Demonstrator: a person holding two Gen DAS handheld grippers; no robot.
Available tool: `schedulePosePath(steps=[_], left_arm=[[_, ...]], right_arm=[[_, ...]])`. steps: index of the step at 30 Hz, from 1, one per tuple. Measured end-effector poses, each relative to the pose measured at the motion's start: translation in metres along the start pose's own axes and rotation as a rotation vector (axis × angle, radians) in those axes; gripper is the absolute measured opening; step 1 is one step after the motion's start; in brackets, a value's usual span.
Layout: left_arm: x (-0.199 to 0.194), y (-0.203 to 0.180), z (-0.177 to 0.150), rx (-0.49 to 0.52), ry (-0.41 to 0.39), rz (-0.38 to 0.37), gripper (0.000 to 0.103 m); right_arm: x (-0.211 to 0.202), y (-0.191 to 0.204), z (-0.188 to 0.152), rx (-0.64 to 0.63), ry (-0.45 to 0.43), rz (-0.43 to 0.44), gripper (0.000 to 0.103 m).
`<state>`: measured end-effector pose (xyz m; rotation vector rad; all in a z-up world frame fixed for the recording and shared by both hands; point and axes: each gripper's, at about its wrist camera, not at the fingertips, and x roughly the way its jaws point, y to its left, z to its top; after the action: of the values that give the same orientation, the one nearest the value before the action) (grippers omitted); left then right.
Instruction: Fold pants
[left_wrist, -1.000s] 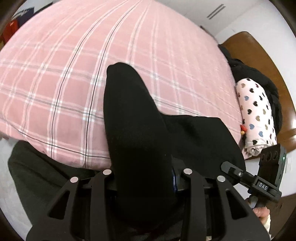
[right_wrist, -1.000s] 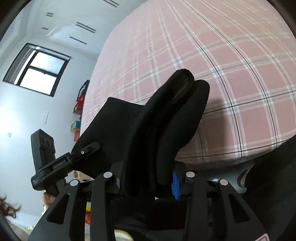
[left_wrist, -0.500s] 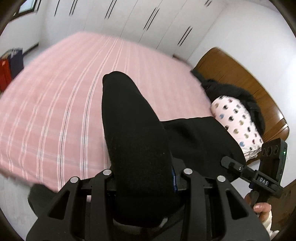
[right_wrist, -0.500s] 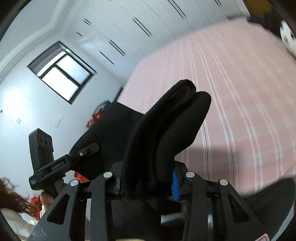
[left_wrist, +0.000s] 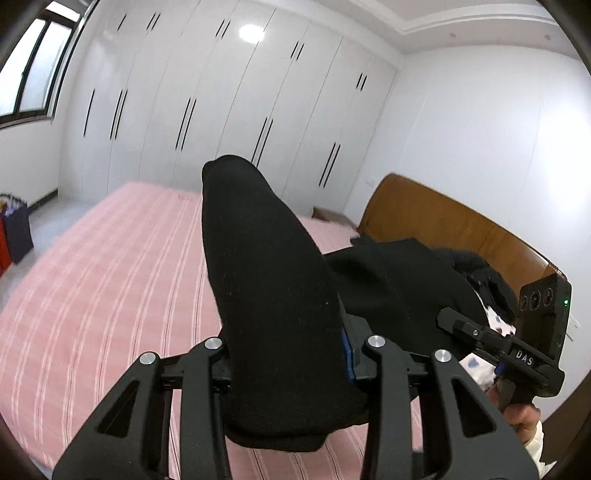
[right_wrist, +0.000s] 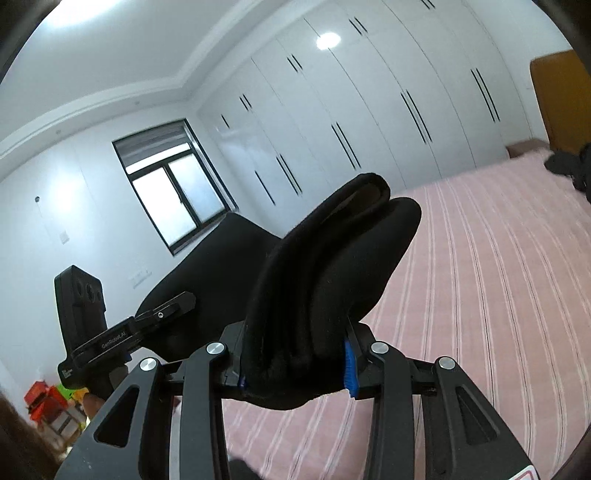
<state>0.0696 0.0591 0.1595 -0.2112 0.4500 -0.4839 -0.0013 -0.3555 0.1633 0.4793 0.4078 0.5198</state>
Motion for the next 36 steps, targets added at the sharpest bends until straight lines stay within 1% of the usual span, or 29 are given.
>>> schedulePosePath(steps=[5, 8, 10, 13, 15, 18, 20, 21, 22, 23, 24, 25, 26, 27, 28, 29, 30, 31, 32, 33, 34, 35, 36], left_arm=[[0.037, 0.019, 0.029, 0.018, -0.066, 0.004, 0.036], [0.067, 0.031, 0.041, 0.022, -0.091, 0.004, 0.036], [0.095, 0.043, 0.045, 0.019, -0.095, 0.002, 0.036], [0.135, 0.061, 0.044, -0.004, -0.062, 0.004, 0.036], [0.167, 0.078, 0.038, -0.024, -0.040, 0.000, 0.036], [0.214, 0.107, 0.023, -0.056, 0.013, 0.009, 0.036], [0.244, 0.124, 0.010, -0.053, 0.044, 0.021, 0.037], [0.265, 0.134, -0.003, -0.047, 0.065, 0.038, 0.038], [0.283, 0.141, -0.016, -0.032, 0.084, 0.058, 0.041], [0.302, 0.147, -0.032, -0.022, 0.110, 0.090, 0.048], [0.330, 0.161, -0.060, -0.013, 0.167, 0.171, 0.068], [0.348, 0.174, -0.081, -0.002, 0.221, 0.280, 0.076], [0.363, 0.187, -0.105, 0.010, 0.287, 0.376, 0.075], [0.377, 0.203, -0.136, 0.022, 0.404, 0.444, 0.065], [0.381, 0.216, -0.158, 0.015, 0.490, 0.489, 0.061], [0.378, 0.222, -0.170, 0.008, 0.527, 0.505, 0.060], [0.366, 0.226, -0.181, 0.001, 0.538, 0.514, 0.061], [0.357, 0.227, -0.186, 0.000, 0.538, 0.525, 0.061], [0.346, 0.223, -0.187, 0.000, 0.533, 0.530, 0.061], [0.340, 0.219, -0.185, -0.002, 0.534, 0.534, 0.063], [0.335, 0.214, -0.182, -0.012, 0.534, 0.531, 0.065], [0.329, 0.210, -0.180, -0.019, 0.530, 0.527, 0.070], [0.326, 0.202, -0.176, -0.031, 0.528, 0.527, 0.074]], right_arm=[[0.037, -0.022, 0.036, -0.018, -0.052, 0.015, 0.036], [0.067, -0.044, 0.052, -0.027, -0.068, 0.011, 0.036], [0.087, -0.060, 0.058, -0.019, -0.067, 0.005, 0.036], [0.123, -0.095, 0.057, -0.006, -0.058, -0.007, 0.036], [0.142, -0.114, 0.049, 0.008, -0.044, -0.014, 0.036], [0.179, -0.151, 0.036, 0.030, -0.012, -0.046, 0.036], [0.207, -0.179, 0.021, 0.058, 0.012, -0.080, 0.038], [0.223, -0.193, 0.012, 0.072, 0.022, -0.099, 0.039], [0.242, -0.215, -0.006, 0.084, 0.048, -0.143, 0.046], [0.257, -0.231, -0.019, 0.087, 0.076, -0.210, 0.054], [0.273, -0.255, -0.040, 0.106, 0.128, -0.327, 0.059], [0.282, -0.278, -0.064, 0.151, 0.193, -0.451, 0.061], [0.283, -0.291, -0.079, 0.184, 0.237, -0.511, 0.061], [0.277, -0.302, -0.094, 0.224, 0.257, -0.538, 0.059], [0.261, -0.307, -0.110, 0.261, 0.244, -0.525, 0.057], [0.251, -0.304, -0.117, 0.263, 0.239, -0.504, 0.054], [0.245, -0.300, -0.120, 0.251, 0.246, -0.489, 0.053], [0.240, -0.294, -0.123, 0.229, 0.258, -0.480, 0.048], [0.238, -0.284, -0.126, 0.191, 0.276, -0.480, 0.046], [0.240, -0.277, -0.125, 0.167, 0.294, -0.474, 0.046], [0.246, -0.270, -0.125, 0.144, 0.313, -0.463, 0.038], [0.255, -0.261, -0.119, 0.109, 0.327, -0.462, 0.031], [0.265, -0.258, -0.110, 0.088, 0.329, -0.464, 0.031]])
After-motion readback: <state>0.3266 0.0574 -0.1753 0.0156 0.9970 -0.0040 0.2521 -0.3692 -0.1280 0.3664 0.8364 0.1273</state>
